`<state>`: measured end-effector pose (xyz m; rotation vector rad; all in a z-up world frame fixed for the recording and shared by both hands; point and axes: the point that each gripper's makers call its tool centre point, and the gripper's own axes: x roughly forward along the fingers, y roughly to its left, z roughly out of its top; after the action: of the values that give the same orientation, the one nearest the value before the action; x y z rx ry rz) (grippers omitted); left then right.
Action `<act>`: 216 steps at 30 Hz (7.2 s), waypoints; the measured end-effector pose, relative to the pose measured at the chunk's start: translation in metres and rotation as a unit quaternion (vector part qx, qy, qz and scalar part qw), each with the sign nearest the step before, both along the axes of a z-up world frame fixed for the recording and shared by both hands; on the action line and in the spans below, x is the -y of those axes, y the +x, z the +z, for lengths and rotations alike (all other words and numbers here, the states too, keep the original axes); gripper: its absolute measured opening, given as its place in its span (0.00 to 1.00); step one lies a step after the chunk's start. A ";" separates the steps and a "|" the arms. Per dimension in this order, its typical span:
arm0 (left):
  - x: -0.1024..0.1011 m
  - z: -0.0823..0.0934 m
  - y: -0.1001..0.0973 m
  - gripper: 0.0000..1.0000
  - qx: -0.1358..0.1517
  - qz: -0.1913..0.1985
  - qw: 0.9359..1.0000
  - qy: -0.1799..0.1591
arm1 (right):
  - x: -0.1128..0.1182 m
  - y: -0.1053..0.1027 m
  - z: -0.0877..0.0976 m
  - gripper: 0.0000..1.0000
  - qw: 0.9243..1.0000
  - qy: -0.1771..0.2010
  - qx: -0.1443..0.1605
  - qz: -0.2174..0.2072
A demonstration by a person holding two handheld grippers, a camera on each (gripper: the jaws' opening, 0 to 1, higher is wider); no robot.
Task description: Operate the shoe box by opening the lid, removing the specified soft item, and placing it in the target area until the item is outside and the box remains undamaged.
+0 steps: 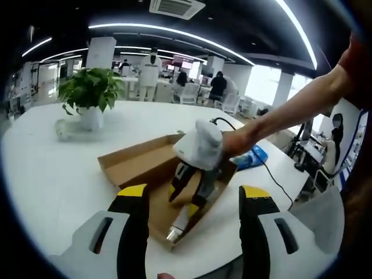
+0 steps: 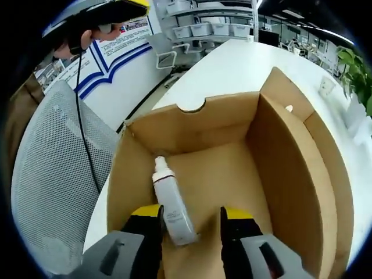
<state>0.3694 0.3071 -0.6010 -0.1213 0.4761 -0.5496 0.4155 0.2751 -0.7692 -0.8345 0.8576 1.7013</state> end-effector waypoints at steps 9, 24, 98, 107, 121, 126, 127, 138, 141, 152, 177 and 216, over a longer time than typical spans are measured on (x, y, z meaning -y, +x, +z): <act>0.000 -0.003 -0.001 0.62 -0.004 -0.002 1.000 0.002 | 0.000 -0.008 0.007 0.37 0.999 0.021 0.017 0.045; -0.006 -0.008 -0.001 0.62 -0.011 0.001 1.000 0.006 | 0.000 -0.022 -0.024 0.20 0.987 -0.015 0.079 0.137; 0.001 -0.042 0.034 0.55 -0.089 0.042 0.991 -0.095 | 0.035 0.020 0.061 0.16 0.977 0.055 0.197 0.065; 0.012 -0.047 0.048 0.53 -0.128 0.045 0.980 -0.143 | 0.042 0.022 0.083 0.16 0.970 0.071 0.226 0.050; 0.046 -0.036 0.052 0.45 -0.166 0.015 0.961 -0.222 | 0.042 0.017 0.114 0.16 0.958 0.103 0.266 0.041; 0.056 -0.030 0.053 0.35 -0.175 0.002 0.951 -0.254 | 0.043 0.014 0.118 0.16 0.956 0.108 0.269 0.040; 0.055 -0.029 0.055 0.33 -0.177 0.006 0.950 -0.258 | 0.043 0.014 0.119 0.16 0.955 0.109 0.273 0.040; 0.066 -0.023 0.052 0.21 -0.202 -0.026 0.936 -0.287 | 0.049 0.014 0.125 0.16 0.950 0.116 0.290 0.032; 0.070 -0.020 0.051 0.20 -0.203 -0.032 0.936 -0.285 | 0.051 0.015 0.124 0.16 0.946 0.119 0.299 0.031; 0.070 -0.015 0.053 0.19 -0.188 -0.044 0.950 -0.246 | 0.050 0.016 0.125 0.17 0.939 0.132 0.318 -0.006; 0.083 0.004 0.069 0.19 -0.170 -0.120 0.966 -0.151 | 0.139 0.026 0.135 0.43 0.910 0.167 0.244 -0.290; 0.218 0.057 0.134 0.19 -0.098 -0.318 0.941 0.059 | 0.329 -0.062 0.121 0.65 0.738 0.182 0.206 -0.616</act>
<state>0.5035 0.0891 -0.5438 0.1017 0.7473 -1.1480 0.3532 -0.0539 -0.6480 -0.1823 0.4947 0.4109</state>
